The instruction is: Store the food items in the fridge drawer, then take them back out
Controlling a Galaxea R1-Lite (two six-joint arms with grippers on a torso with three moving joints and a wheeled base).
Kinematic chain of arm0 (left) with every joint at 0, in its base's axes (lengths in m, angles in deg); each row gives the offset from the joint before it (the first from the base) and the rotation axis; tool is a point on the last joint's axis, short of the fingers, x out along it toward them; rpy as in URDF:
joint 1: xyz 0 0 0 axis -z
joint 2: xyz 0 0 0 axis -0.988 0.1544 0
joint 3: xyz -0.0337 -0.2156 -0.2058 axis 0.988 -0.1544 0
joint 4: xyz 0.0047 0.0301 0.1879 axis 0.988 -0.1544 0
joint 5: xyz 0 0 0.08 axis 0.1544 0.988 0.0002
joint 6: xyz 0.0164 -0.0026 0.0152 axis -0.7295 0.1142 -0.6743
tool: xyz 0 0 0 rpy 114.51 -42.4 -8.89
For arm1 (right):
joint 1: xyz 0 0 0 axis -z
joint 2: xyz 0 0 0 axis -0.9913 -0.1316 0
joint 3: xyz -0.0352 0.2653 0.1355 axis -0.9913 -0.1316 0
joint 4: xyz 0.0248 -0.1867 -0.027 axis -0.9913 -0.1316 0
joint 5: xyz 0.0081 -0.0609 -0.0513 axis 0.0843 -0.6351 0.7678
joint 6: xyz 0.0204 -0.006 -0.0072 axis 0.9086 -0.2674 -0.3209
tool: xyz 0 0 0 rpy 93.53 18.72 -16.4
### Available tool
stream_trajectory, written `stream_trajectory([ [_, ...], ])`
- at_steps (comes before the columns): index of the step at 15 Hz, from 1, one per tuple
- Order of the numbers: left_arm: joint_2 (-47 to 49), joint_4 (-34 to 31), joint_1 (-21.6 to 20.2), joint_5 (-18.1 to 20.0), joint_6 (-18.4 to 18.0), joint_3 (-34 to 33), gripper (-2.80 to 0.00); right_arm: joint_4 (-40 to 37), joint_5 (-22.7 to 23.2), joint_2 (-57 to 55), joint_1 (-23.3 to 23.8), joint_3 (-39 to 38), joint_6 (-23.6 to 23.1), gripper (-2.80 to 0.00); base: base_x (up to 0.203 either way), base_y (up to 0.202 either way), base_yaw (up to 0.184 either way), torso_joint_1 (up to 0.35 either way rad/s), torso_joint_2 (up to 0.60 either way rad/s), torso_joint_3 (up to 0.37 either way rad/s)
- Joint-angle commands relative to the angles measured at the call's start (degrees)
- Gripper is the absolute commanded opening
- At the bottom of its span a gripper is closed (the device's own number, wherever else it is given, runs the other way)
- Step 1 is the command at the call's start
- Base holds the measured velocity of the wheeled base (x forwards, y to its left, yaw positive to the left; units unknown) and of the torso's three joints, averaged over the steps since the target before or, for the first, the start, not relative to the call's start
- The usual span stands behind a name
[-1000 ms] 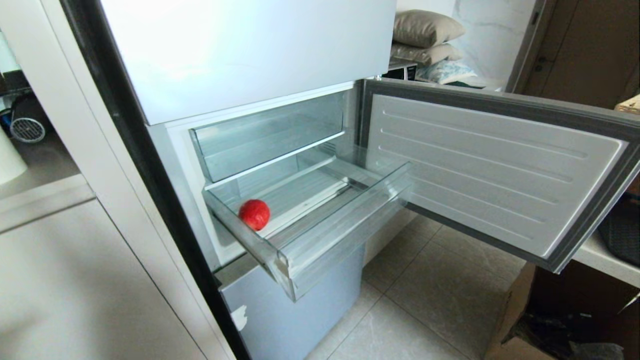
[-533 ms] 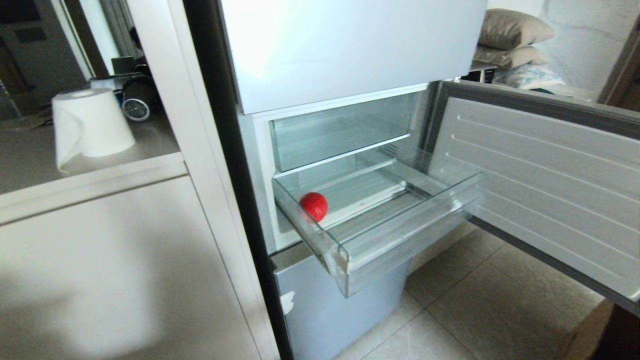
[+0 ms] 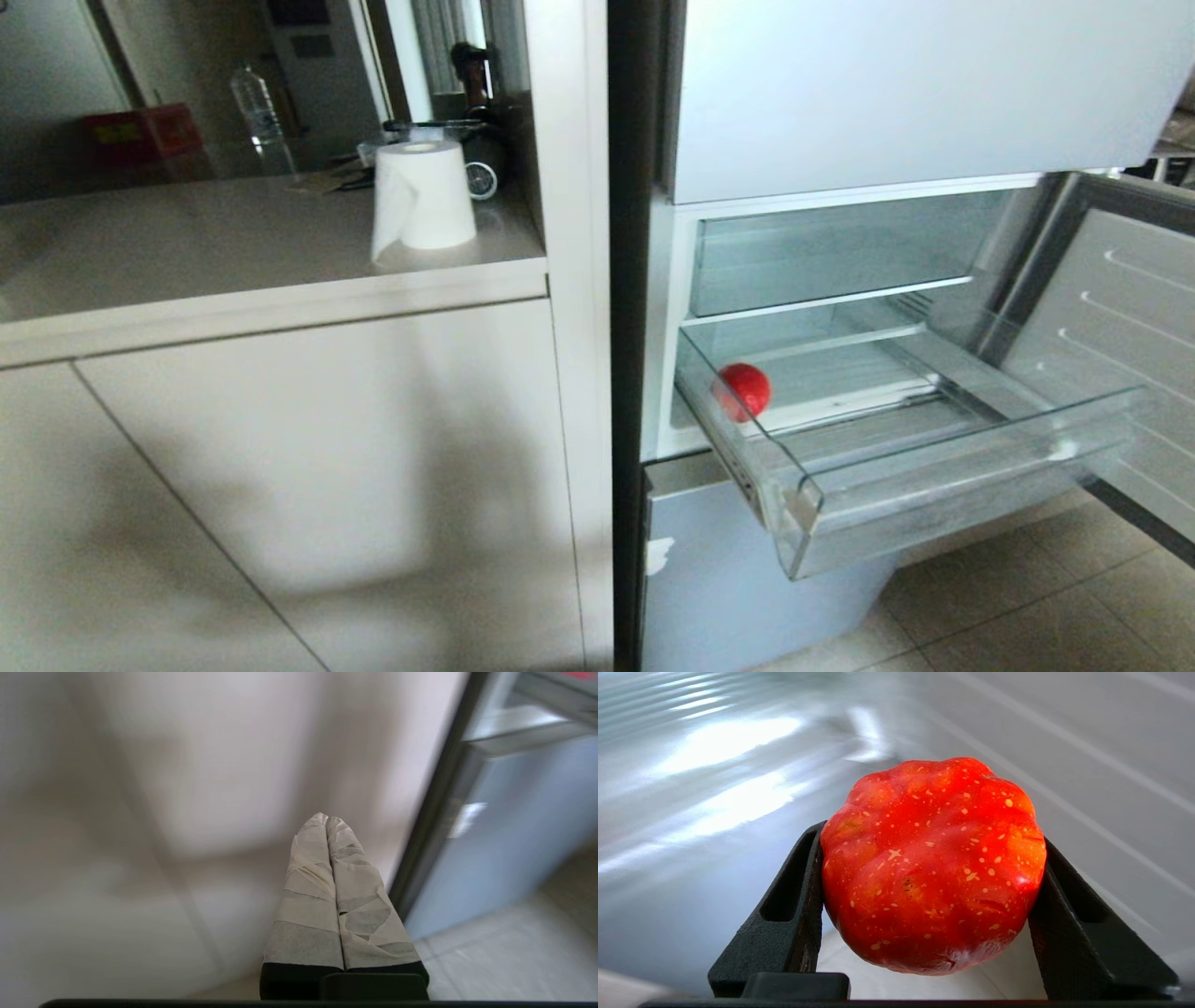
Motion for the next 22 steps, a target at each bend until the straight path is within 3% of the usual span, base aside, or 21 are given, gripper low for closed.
stream_trajectory([
  [1,-0.02,-0.03,0.0,-0.02,0.01,0.0,-2.8,0.22,0.14,-0.1,-0.01,0.11,-0.04,-2.8,-0.002,-0.009,0.174,-0.002,0.0,0.002],
  [5,-0.02,-0.03,0.0,-0.02,0.01,0.0,-2.8,0.78,0.23,-0.16,-0.01,0.77,-0.62,-2.8,0.002,-0.009,0.177,0.001,0.01,0.004],
  [8,-0.02,-0.03,0.0,-0.02,0.01,0.0,-2.8,8.13,0.26,-2.61,-0.39,1.8,-3.67,-2.8,0.002,-0.006,0.116,0.0,0.0,0.0],
  [10,-0.02,-0.03,0.0,-0.02,0.01,0.0,-2.8,9.0,-1.86,-4.58,-6.35,6.41,-3.65,-2.8,0.0,0.0,0.0,0.0,0.0,0.0],
  [13,-0.02,-0.03,0.0,-0.02,0.01,0.0,-2.8,-1.19,-13.45,-10.24,-20.04,16.62,-3.21,-2.8,0.0,0.0,0.0,0.0,0.0,0.0],
  [15,-0.02,-0.03,0.0,-0.02,0.01,0.0,-2.8,-11.67,-18.1,-15.87,-27.69,22.21,-2.81,-2.8,0.0,0.0,0.0,0.0,0.0,0.0],
  [18,-0.02,-0.03,0.0,-0.02,0.01,0.0,-2.8,-23.06,-20.31,-24.2,-32.32,29.56,0.06,-2.8,0.0,0.0,0.0,0.0,0.0,0.0],
  [22,-0.02,-0.03,0.0,-0.02,0.01,0.0,-2.8,-25.85,-20.22,-32.0,-34.78,34.76,2.69,-2.8,0.0,0.0,0.0,0.0,0.0,0.0],
])
